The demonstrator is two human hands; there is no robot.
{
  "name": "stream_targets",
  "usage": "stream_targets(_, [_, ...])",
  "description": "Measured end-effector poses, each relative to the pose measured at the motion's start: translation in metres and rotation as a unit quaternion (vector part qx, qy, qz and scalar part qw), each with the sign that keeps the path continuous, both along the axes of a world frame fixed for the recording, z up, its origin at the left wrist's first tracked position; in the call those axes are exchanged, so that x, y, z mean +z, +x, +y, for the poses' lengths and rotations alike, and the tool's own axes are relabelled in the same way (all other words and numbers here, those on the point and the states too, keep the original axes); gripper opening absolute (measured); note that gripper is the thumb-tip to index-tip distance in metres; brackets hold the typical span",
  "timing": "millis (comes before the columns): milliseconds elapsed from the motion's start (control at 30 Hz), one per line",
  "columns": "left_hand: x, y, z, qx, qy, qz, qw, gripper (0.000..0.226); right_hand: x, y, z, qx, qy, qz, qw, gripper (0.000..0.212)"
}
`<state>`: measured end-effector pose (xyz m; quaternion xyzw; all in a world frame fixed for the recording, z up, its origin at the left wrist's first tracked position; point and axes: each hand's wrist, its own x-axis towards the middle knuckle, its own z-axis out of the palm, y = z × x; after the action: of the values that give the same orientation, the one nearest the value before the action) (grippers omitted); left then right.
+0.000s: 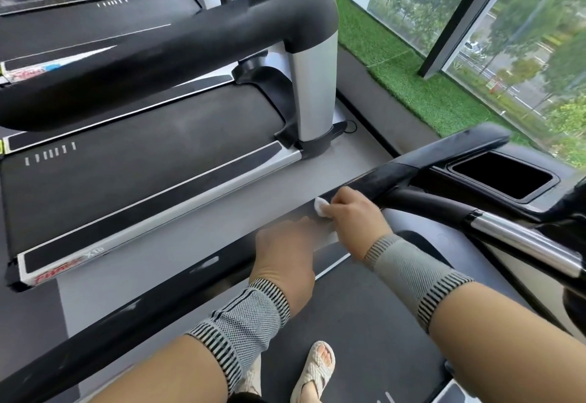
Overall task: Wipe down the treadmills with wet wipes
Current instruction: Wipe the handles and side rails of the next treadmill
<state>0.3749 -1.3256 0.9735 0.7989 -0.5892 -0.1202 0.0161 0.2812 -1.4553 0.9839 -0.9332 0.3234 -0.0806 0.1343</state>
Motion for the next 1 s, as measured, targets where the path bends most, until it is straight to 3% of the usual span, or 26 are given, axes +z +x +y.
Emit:
stream_targets(100, [0.002,0.000,0.001,0.000,0.002,0.004,1.000,0.070,0.000,0.000,-0.010,-0.101,-0.009,0.008,0.995,0.021])
stream_targets(233, [0.006,0.000,0.009,0.012,-0.019,0.009,1.000,0.069,-0.002,0.002,0.003,0.066,-0.022,0.024,0.997,0.031])
stream_targets(333, [0.005,0.002,0.022,0.026,-0.011,0.005,1.000,0.066,0.010,-0.002,-0.023,-0.088,-0.025,0.051,0.994,0.028])
stream_targets(367, [0.004,0.003,0.027,0.033,-0.007,0.007,0.999,0.065,0.013,-0.001,-0.020,-0.093,-0.027,0.066,0.993,0.029])
stream_targets(500, [0.001,0.005,0.037,0.041,-0.007,0.002,0.999,0.066,0.006,0.005,0.001,0.073,-0.018,0.059,0.995,0.040])
stream_targets(600, [0.000,0.004,0.037,0.045,-0.002,0.004,0.999,0.066,0.013,0.009,-0.018,-0.080,-0.016,0.067,0.994,0.028])
stream_targets(633, [0.000,0.004,0.037,0.047,-0.004,0.005,0.999,0.065,0.012,0.012,-0.014,-0.090,-0.003,0.078,0.993,0.026])
stream_targets(733, [0.000,0.008,0.038,0.045,-0.025,0.005,0.999,0.063,0.007,0.022,0.011,0.075,0.015,0.110,0.991,0.032])
stream_targets(767, [0.001,0.010,0.038,0.040,-0.027,0.006,0.999,0.062,0.009,0.020,0.006,0.082,0.015,0.101,0.991,0.033])
stream_targets(867, [0.001,0.013,0.038,0.022,-0.023,0.008,0.999,0.062,0.020,0.017,-0.021,-0.098,-0.007,0.121,0.988,0.031])
stream_targets(900, [0.000,0.014,0.038,0.022,-0.023,0.007,0.999,0.062,0.020,0.018,-0.016,-0.105,-0.015,0.108,0.989,0.033])
stream_targets(1000, [-0.001,0.014,0.041,0.023,-0.033,0.006,0.999,0.064,0.014,0.024,0.015,0.053,0.023,0.099,0.993,0.036])
